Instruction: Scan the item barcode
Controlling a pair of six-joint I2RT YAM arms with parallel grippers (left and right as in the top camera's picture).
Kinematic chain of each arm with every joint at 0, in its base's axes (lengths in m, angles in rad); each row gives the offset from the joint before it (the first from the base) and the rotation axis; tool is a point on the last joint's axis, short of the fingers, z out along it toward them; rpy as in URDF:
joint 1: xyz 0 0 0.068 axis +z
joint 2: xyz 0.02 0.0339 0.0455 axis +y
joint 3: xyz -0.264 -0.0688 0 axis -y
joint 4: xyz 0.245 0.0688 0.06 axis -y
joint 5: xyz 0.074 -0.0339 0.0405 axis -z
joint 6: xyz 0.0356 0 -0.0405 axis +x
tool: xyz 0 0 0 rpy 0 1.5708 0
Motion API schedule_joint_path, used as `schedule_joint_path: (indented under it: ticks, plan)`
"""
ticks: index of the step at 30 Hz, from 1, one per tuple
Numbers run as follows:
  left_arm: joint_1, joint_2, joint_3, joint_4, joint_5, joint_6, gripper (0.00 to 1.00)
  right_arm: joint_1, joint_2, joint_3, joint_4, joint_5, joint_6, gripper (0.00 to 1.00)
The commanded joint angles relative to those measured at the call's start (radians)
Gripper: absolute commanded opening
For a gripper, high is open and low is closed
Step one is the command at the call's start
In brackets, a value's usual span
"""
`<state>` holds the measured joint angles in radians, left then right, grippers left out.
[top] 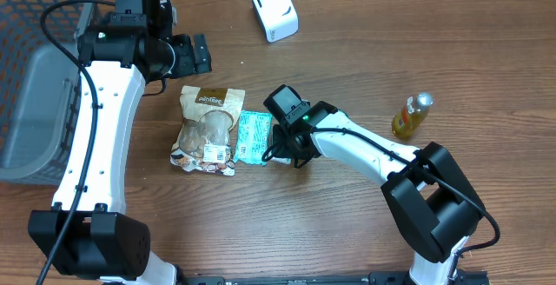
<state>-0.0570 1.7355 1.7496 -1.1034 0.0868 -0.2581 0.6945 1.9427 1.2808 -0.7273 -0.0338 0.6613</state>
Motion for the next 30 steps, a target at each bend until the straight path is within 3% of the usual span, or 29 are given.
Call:
schedule_joint_path:
  ticks: [1,4,9,17,30]
  plan:
    - [0.003,0.002,0.014,0.0,0.01,0.011,1.0,-0.002,-0.02,0.034,-0.019,0.009,-0.008,0.43]
    - [0.003,0.002,0.014,0.0,0.01,0.011,1.0,-0.002,-0.044,0.046,-0.018,0.01,-0.008,0.49]
    - [0.003,0.002,0.014,0.0,0.01,0.011,1.0,-0.002,-0.048,0.045,-0.033,0.072,0.027,0.49]
    - [0.003,0.002,0.014,0.0,0.01,0.011,1.0,-0.002,-0.044,0.029,-0.044,0.125,0.128,0.36]
    - [0.003,0.002,0.014,0.0,0.01,0.011,1.0,-0.002,-0.006,-0.032,0.0,0.077,0.177,0.33]
